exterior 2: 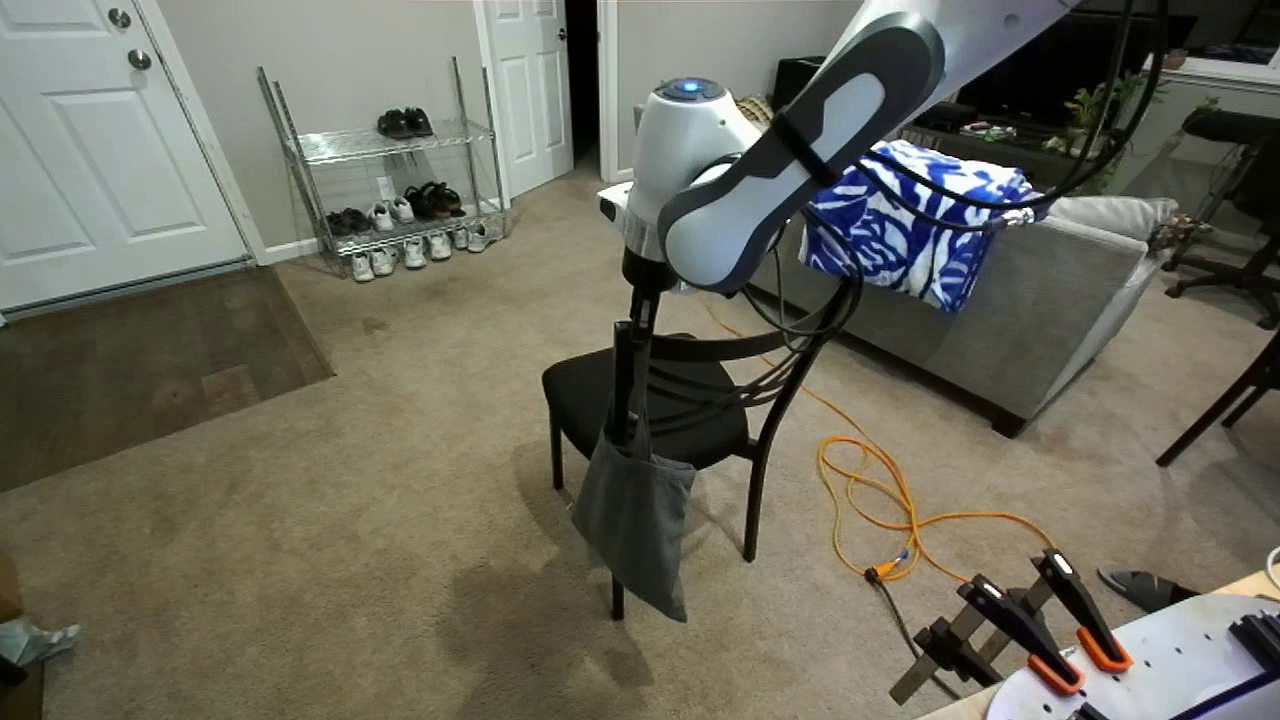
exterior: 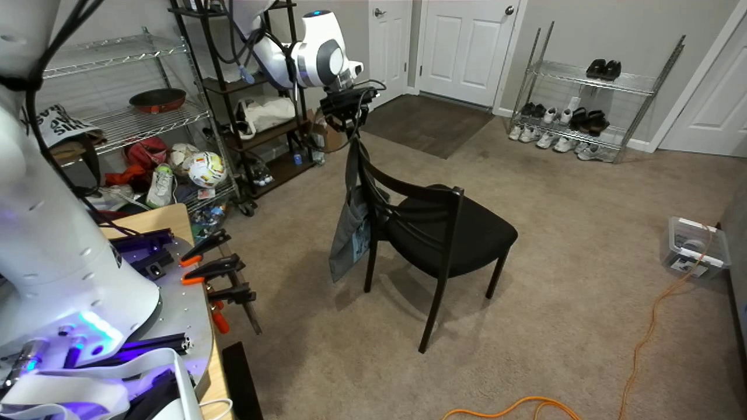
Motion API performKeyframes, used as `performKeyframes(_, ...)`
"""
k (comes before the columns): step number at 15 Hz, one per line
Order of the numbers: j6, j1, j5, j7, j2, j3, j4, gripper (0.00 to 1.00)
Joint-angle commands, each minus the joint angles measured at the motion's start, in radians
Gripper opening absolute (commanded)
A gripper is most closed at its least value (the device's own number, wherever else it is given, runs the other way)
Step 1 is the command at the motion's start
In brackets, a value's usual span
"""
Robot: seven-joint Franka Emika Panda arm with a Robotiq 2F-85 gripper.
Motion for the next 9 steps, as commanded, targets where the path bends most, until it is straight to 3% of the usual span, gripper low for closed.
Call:
performKeyframes(1,0.075,0.032,-0.047,0.094,-0.065,-0.044,-0.053,0.08)
performKeyframes(4,0.081,0.044,-0.054,0.108,-0.066,-0.057,-0.059,0.08)
performKeyframes(5,0.076,0.043,-0.051,0.104,-0.066,-0.055,-0.057,0.16)
performKeyframes(6,0.073,0.044,-0.050,0.102,-0.065,-0.055,-0.056,0.54)
performKeyframes(9,0.064,0.037,-0.039,0.098,-0.061,-0.044,-0.046,0.66)
